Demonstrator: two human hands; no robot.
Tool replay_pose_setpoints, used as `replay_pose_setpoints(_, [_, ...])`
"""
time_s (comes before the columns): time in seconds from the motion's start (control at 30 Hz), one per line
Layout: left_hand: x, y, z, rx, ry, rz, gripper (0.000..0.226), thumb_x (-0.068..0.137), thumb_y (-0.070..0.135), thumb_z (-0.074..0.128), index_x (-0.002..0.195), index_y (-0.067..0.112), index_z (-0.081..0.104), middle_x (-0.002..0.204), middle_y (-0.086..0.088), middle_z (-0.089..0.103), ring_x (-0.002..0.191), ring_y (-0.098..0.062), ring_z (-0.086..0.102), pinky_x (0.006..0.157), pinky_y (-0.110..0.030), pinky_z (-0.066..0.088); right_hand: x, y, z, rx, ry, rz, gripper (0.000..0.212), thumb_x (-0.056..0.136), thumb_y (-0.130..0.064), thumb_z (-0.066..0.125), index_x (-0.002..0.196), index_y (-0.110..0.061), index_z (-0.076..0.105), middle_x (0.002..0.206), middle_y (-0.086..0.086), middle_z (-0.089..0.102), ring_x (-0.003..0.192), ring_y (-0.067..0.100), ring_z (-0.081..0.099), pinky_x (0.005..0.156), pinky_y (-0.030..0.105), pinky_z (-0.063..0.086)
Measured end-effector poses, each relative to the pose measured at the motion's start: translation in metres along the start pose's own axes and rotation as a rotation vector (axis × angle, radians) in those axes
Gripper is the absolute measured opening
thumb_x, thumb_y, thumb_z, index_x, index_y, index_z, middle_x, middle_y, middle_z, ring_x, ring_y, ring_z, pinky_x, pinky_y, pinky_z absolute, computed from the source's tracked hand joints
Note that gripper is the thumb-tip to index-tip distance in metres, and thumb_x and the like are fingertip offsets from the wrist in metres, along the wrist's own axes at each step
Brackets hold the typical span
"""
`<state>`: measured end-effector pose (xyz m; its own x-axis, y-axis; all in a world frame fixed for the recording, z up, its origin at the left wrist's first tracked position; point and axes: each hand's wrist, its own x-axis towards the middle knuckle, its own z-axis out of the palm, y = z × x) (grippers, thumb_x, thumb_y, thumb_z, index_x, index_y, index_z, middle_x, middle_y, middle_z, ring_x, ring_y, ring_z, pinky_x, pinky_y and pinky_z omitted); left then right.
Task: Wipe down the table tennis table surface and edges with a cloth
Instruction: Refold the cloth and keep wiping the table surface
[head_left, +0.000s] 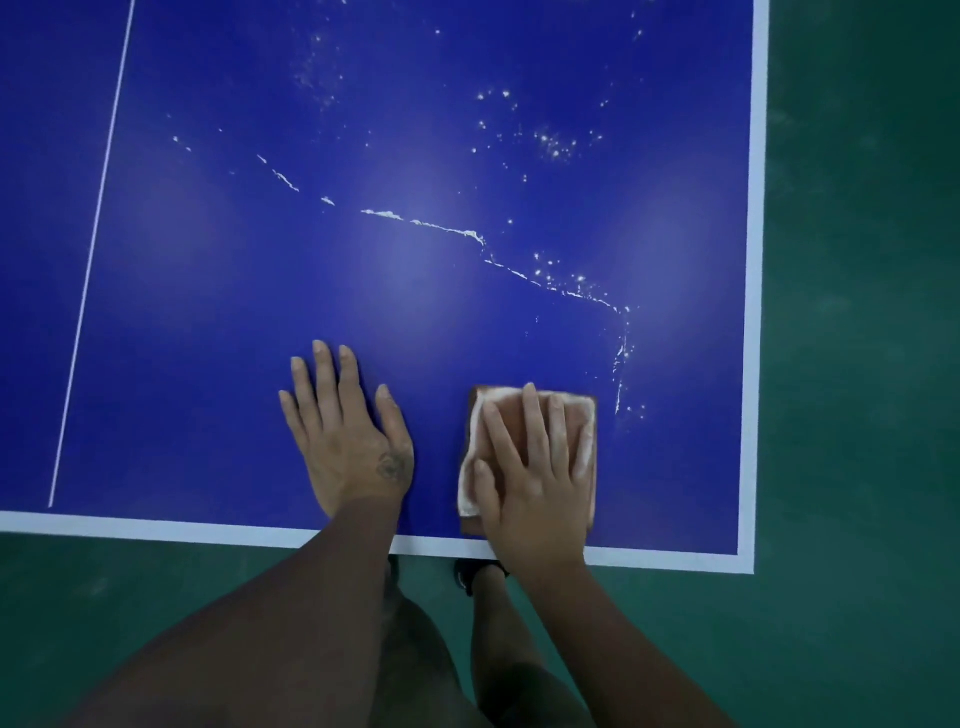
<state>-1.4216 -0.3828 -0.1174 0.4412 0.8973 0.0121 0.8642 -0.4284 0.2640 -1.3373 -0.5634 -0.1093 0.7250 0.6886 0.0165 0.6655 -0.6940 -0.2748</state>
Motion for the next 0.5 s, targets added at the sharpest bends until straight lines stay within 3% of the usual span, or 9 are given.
replay_pose_setpoints(0.13, [0.0,0.001,-0.001,-0.008,0.016,0.006,0.064,0.114,0.041,0.035,0.172,0.014,0.03,0.182,-0.004,0.019,0.17,-0.027,0.007,0.138,-0.054,0.007,0.024,-0.001,0.0,-0.019,0.019,0.002,0.06,0.107,-0.047,0.048,0.165,-0.031,0.041,0.179,0.006,0.019,0.166,0.034,0.014,0.129,0.069,0.015])
replay_pose_setpoints(0.3, [0.0,0.002,-0.001,-0.024,0.048,0.016,0.063,0.113,0.039,0.038,0.17,0.013,0.034,0.181,-0.006,0.023,0.17,-0.029,0.011,0.137,-0.054,0.009,0.132,-0.002,0.007,-0.031,0.123,0.015,0.057,0.107,-0.047,0.044,0.161,-0.031,0.048,0.177,0.009,0.026,0.165,0.033,0.019,0.129,0.067,0.012])
replay_pose_setpoints(0.5, [-0.001,0.001,-0.002,-0.03,0.046,0.021,0.06,0.114,0.034,0.036,0.17,0.013,0.034,0.181,-0.006,0.023,0.17,-0.029,0.012,0.137,-0.055,0.01,0.162,-0.019,0.009,-0.036,0.058,0.065,0.06,0.109,-0.049,0.038,0.166,-0.032,0.039,0.179,0.009,0.018,0.166,0.033,0.011,0.13,0.067,0.007])
